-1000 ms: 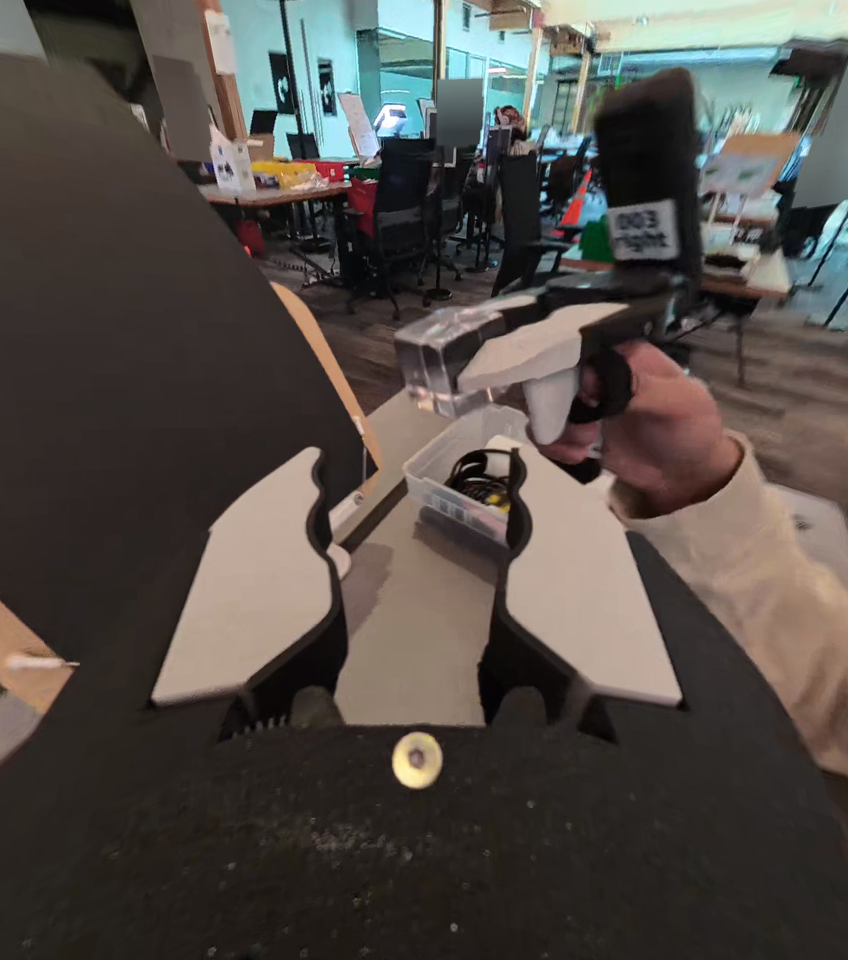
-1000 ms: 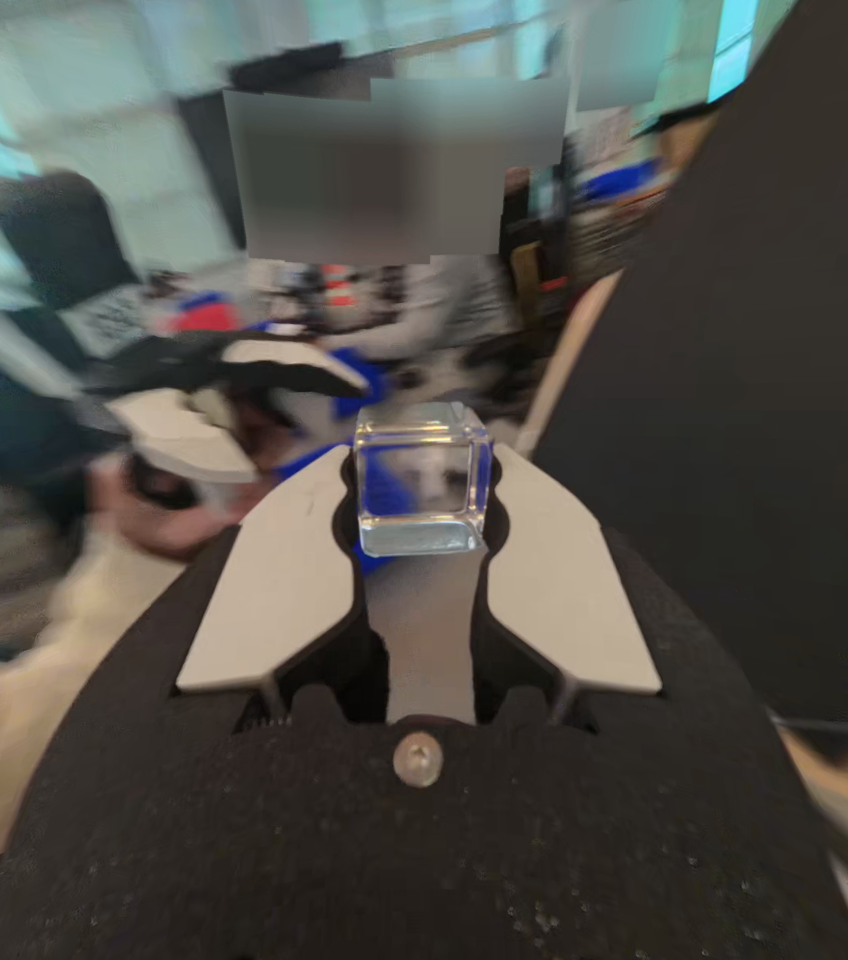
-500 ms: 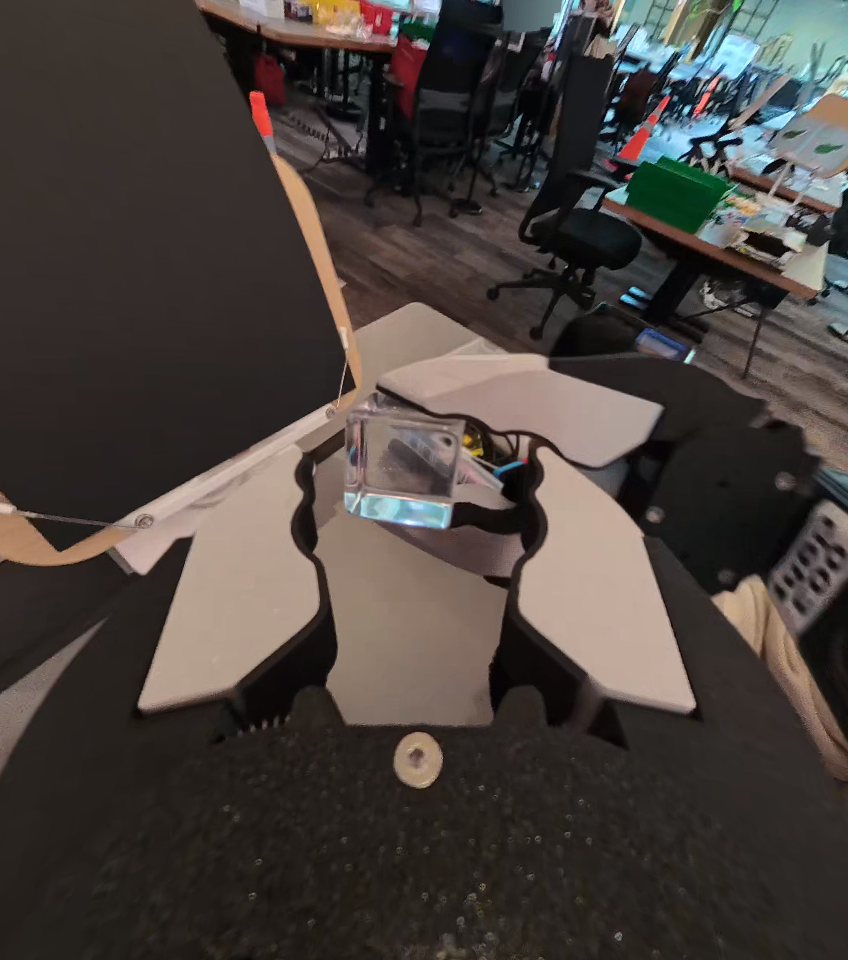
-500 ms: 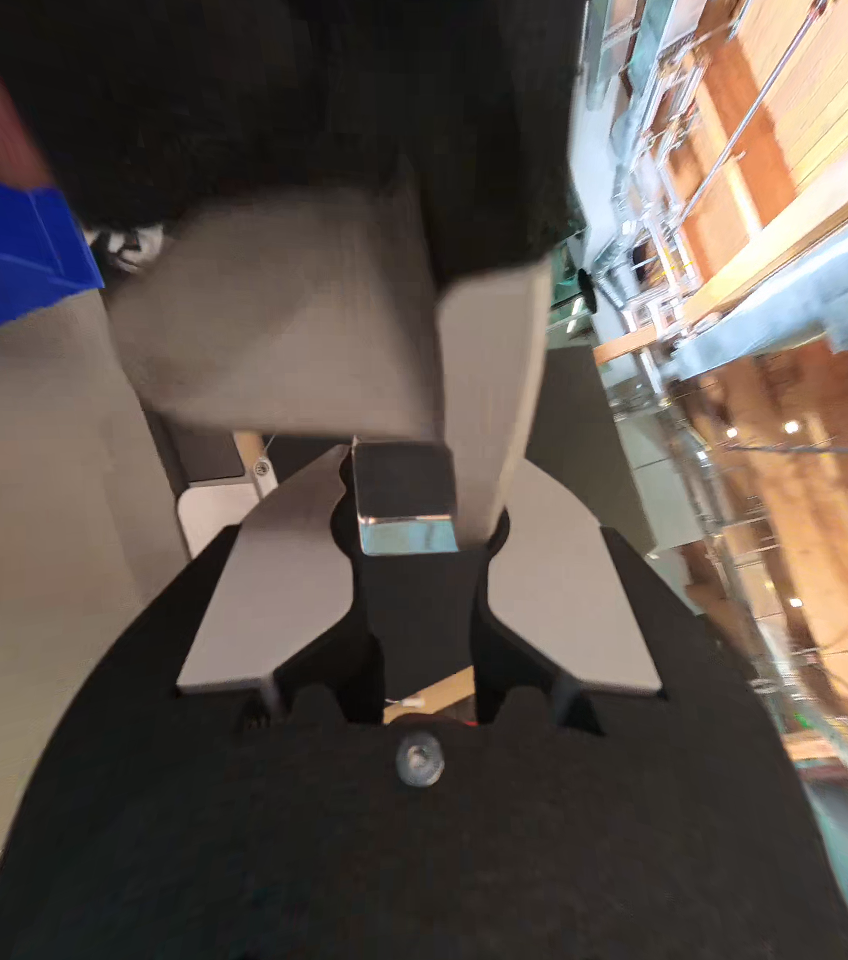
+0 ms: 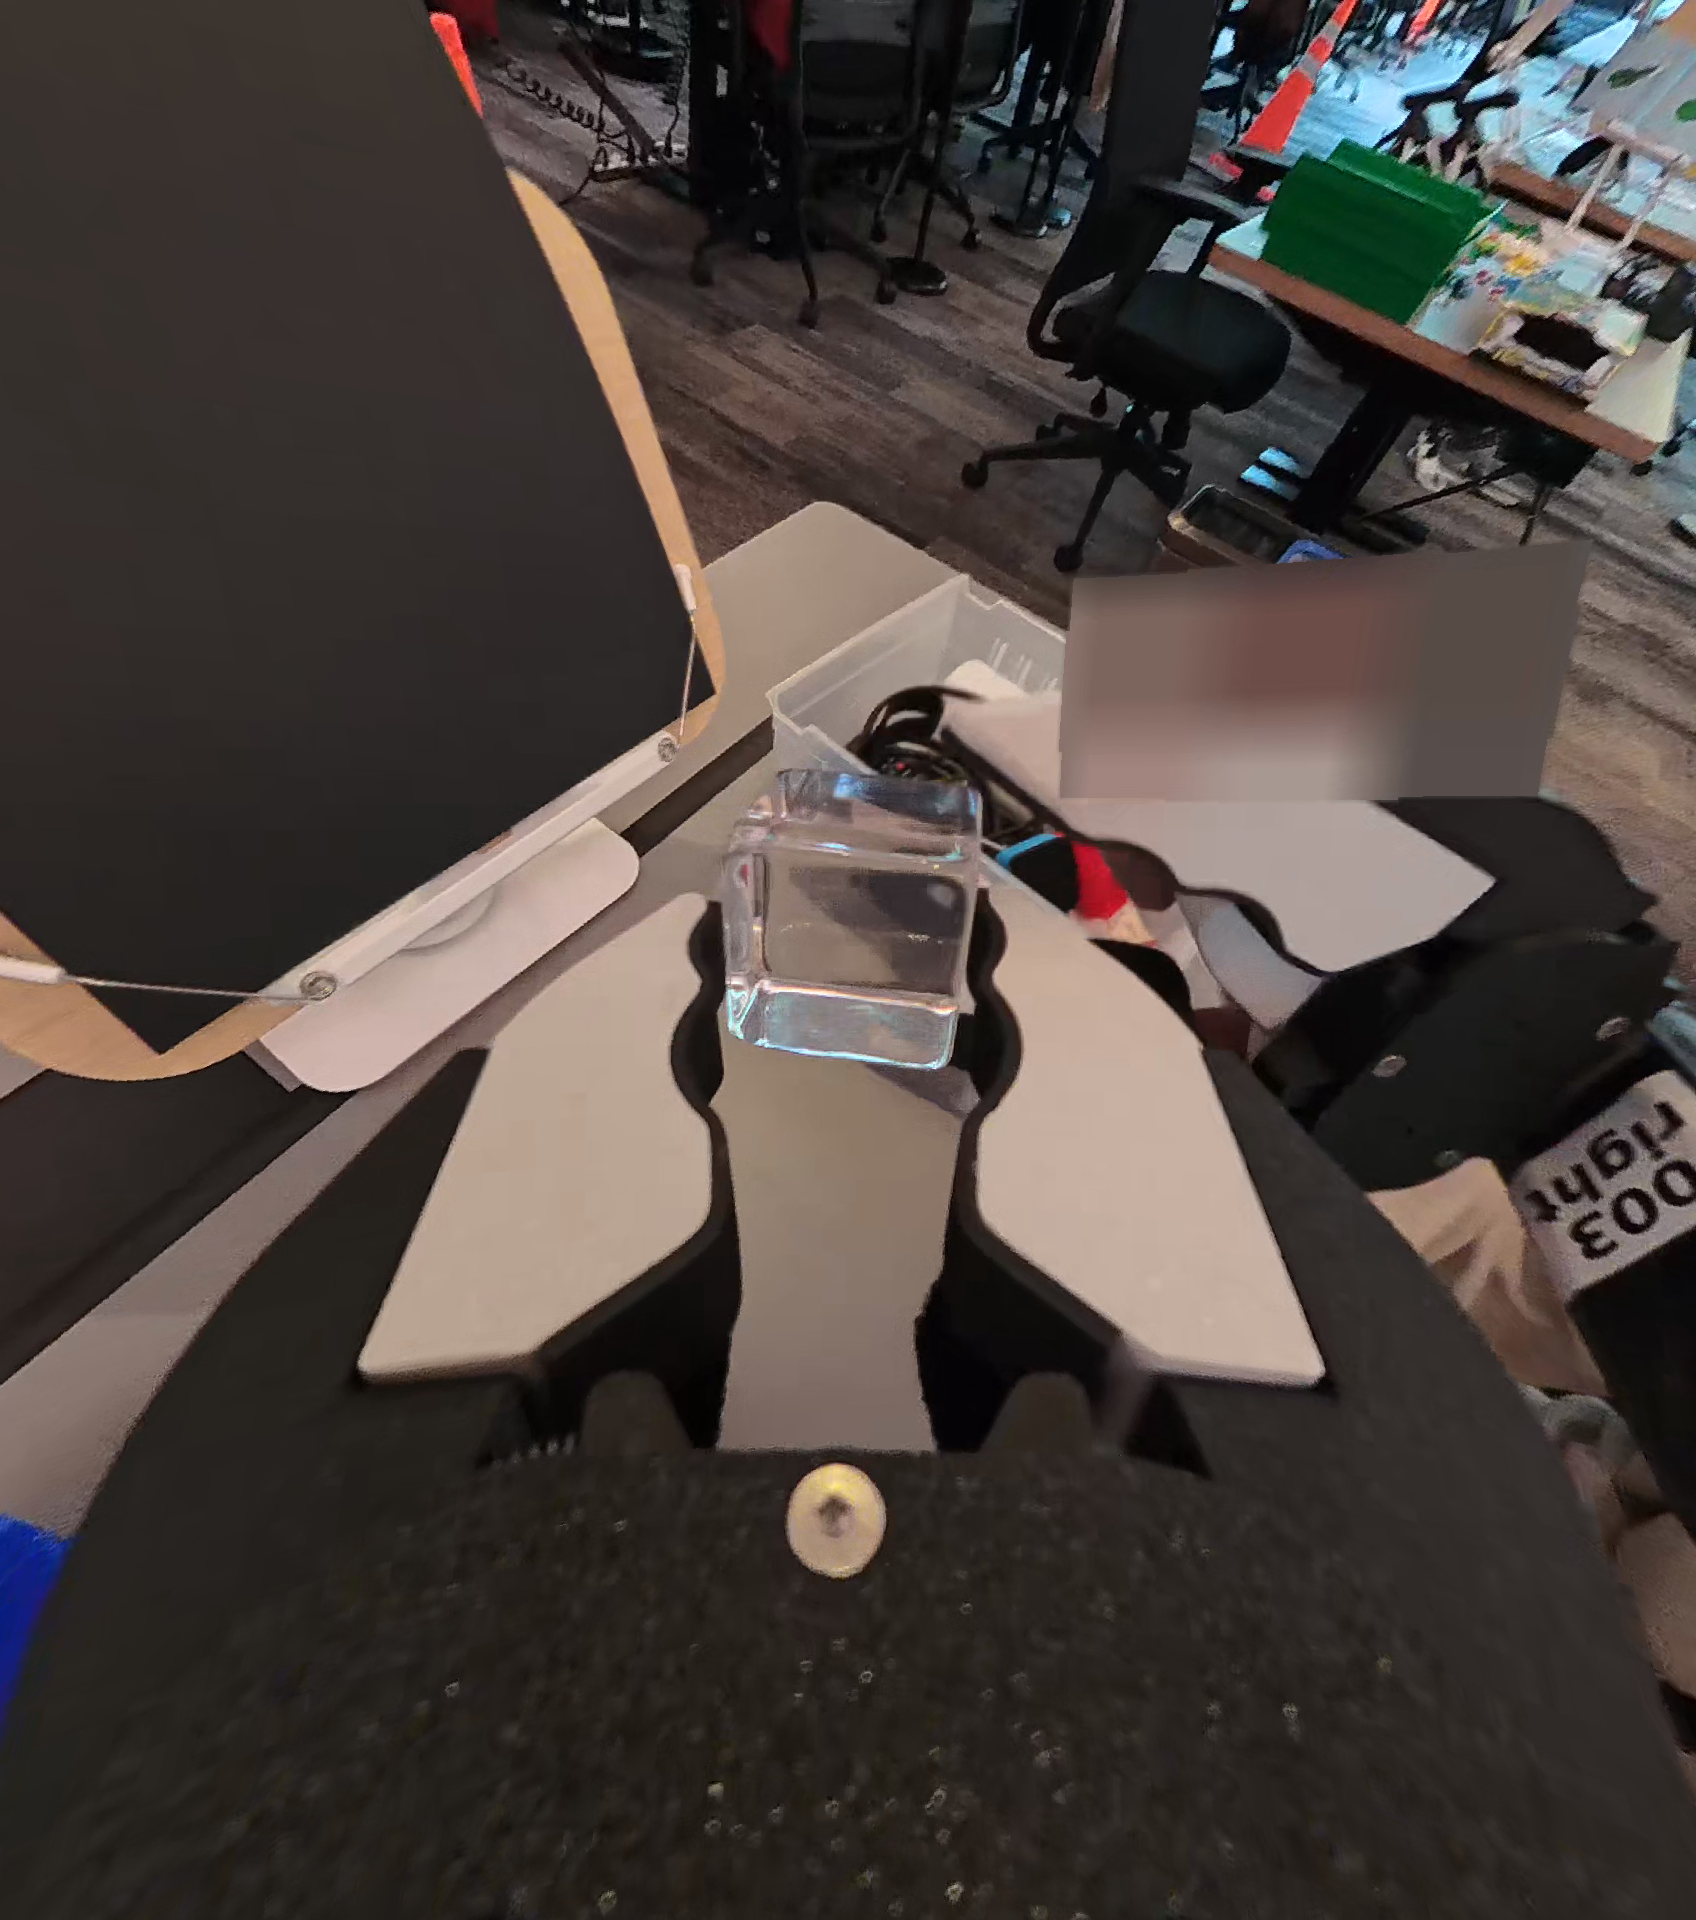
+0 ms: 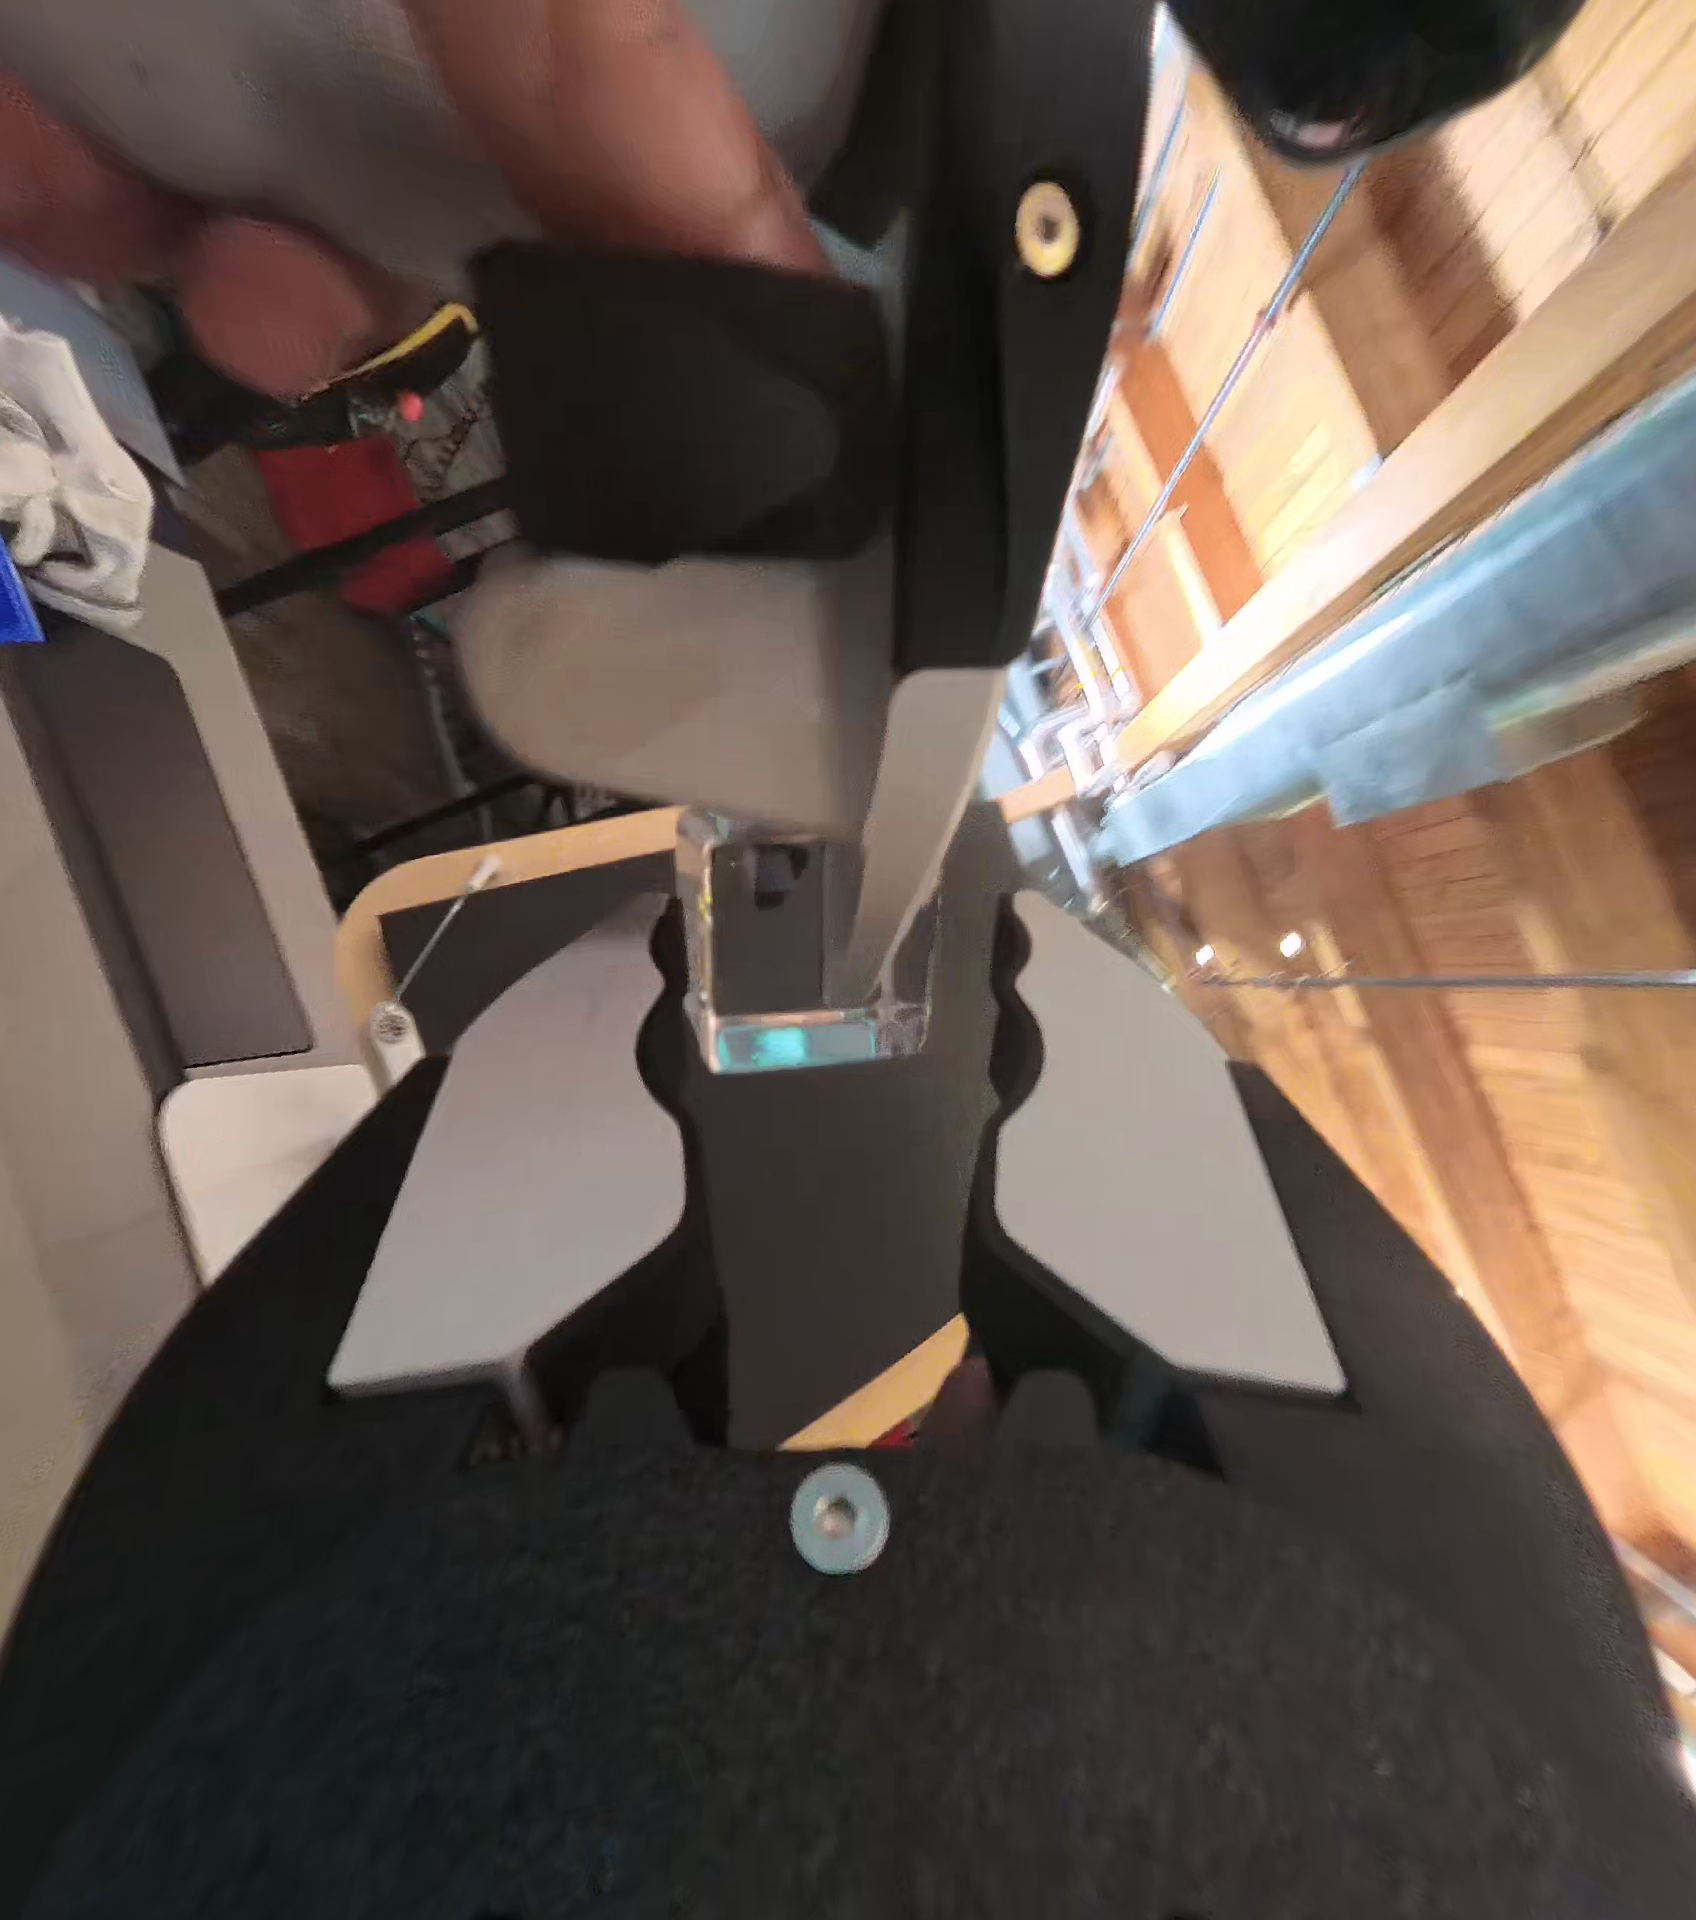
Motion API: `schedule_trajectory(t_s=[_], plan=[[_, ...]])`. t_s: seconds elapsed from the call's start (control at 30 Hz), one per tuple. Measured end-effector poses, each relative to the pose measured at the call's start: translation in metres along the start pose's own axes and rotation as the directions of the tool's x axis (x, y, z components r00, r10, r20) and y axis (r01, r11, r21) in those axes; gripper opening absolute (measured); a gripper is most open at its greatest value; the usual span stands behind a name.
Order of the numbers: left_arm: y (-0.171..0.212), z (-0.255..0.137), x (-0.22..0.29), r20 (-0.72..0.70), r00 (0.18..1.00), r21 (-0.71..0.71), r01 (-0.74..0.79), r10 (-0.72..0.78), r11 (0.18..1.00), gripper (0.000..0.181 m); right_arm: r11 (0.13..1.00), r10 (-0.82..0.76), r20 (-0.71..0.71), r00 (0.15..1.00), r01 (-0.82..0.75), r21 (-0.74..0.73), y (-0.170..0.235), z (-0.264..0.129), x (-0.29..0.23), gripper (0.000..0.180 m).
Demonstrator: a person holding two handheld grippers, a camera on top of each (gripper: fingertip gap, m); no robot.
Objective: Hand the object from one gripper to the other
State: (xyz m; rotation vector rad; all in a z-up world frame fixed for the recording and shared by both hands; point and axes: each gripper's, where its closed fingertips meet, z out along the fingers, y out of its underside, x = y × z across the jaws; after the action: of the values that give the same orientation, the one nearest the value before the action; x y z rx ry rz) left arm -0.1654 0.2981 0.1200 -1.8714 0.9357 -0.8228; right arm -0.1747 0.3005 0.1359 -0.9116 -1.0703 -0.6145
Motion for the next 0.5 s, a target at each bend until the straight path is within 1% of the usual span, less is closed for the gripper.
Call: schedule_trajectory(t_s=[0.03,0.07,0.13,0.2,0.23,0.3,0.4,0.5], plan=[[-0.003,-0.004,0.000,-0.021,1.000,0.024,0.012,-0.012,1.000,0.044,1.000,-0.019,-0.013,1.000,0.019,0.017,-0.001,-0.003,0.001,0.050],[-0.008,-0.008,-0.001,-0.042,0.999,0.057,0.030,-0.027,0.998,0.044,1.000,-0.004,0.000,1.000,0.004,0.024,-0.001,-0.005,0.001,0.045],[-0.019,-0.020,-0.006,-0.076,0.995,0.144,0.073,-0.062,0.987,0.044,0.994,0.094,0.056,0.994,-0.097,0.049,-0.002,-0.008,0.002,0.056],[-0.036,-0.037,-0.007,-0.169,0.980,0.276,0.148,-0.103,0.950,0.044,0.978,0.188,0.078,0.979,-0.194,0.080,-0.001,-0.012,0.011,0.067],[-0.044,-0.046,-0.006,-0.229,0.966,0.327,0.195,-0.122,0.925,0.044,0.963,0.244,0.074,0.967,-0.251,0.100,-0.001,-0.014,0.019,0.065],[-0.056,-0.060,-0.003,-0.339,0.930,0.408,0.280,-0.141,0.869,0.044,0.912,0.380,0.067,0.923,-0.386,0.139,0.001,-0.016,0.036,0.067],[-0.067,-0.066,0.009,-0.489,0.860,0.449,0.391,-0.145,0.804,0.044,0.822,0.529,0.034,0.848,-0.522,0.229,-0.003,-0.017,0.056,0.066],[-0.074,-0.056,0.022,-0.566,0.811,0.459,0.460,-0.149,0.760,0.044,0.767,0.594,-0.022,0.804,-0.557,0.318,-0.016,-0.019,0.063,0.065]])
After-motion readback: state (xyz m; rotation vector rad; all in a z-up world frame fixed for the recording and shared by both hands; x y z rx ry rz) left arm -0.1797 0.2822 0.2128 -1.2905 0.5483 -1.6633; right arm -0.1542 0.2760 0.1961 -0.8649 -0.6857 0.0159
